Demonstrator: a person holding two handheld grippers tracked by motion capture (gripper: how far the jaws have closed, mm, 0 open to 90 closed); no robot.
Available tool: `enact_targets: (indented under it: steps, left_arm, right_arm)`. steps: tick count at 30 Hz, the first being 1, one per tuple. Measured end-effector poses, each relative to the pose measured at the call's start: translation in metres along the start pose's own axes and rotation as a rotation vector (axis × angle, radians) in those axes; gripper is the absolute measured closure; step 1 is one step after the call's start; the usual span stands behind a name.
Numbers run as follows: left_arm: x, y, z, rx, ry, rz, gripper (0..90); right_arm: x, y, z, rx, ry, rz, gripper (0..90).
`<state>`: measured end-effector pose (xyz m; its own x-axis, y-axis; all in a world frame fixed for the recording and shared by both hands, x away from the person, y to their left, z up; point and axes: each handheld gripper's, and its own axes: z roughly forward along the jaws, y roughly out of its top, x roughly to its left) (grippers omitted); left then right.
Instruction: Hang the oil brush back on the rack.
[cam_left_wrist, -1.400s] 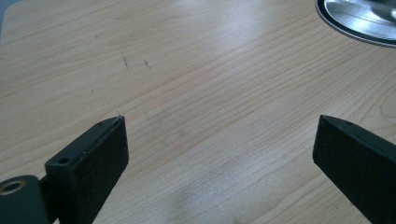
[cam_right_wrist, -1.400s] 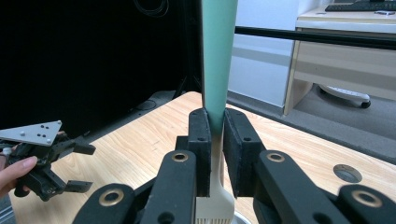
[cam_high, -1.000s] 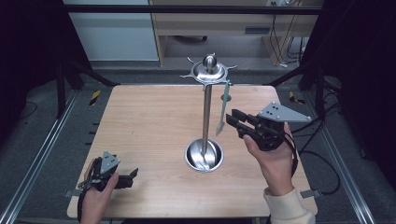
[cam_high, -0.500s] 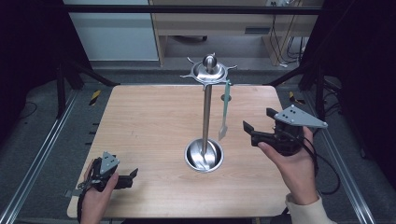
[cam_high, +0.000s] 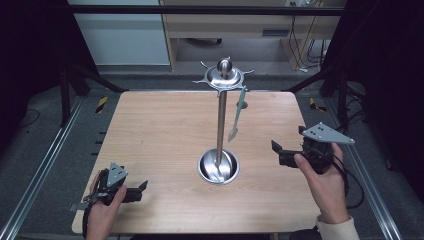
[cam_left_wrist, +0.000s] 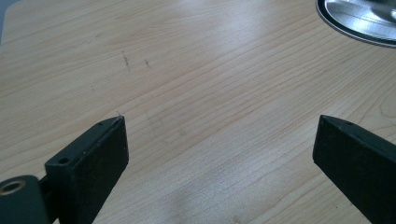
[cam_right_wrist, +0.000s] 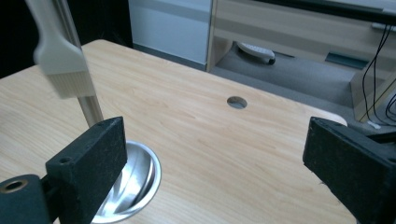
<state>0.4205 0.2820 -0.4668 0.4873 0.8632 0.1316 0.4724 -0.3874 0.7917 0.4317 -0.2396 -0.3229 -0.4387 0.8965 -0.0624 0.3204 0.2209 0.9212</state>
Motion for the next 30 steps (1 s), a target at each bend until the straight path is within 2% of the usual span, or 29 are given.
enact_targets:
  steps: [5,12,30]
  left_arm:
    - [0.0,0.0,0.0,0.0,0.0,0.0,3.1]
    - [0.0,0.0,0.0,0.0,-0.002,0.001,3.1]
    - [-0.001,0.0,0.001,0.003,-0.004,0.004,3.1]
  right_arm:
    - [-0.008,-0.018,0.008,0.046,-0.017,0.01,9.5]
    - [-0.012,-0.032,0.02,0.091,-0.023,0.017,10.3]
    - [-0.014,-0.066,0.062,0.22,0.005,0.045,10.3]
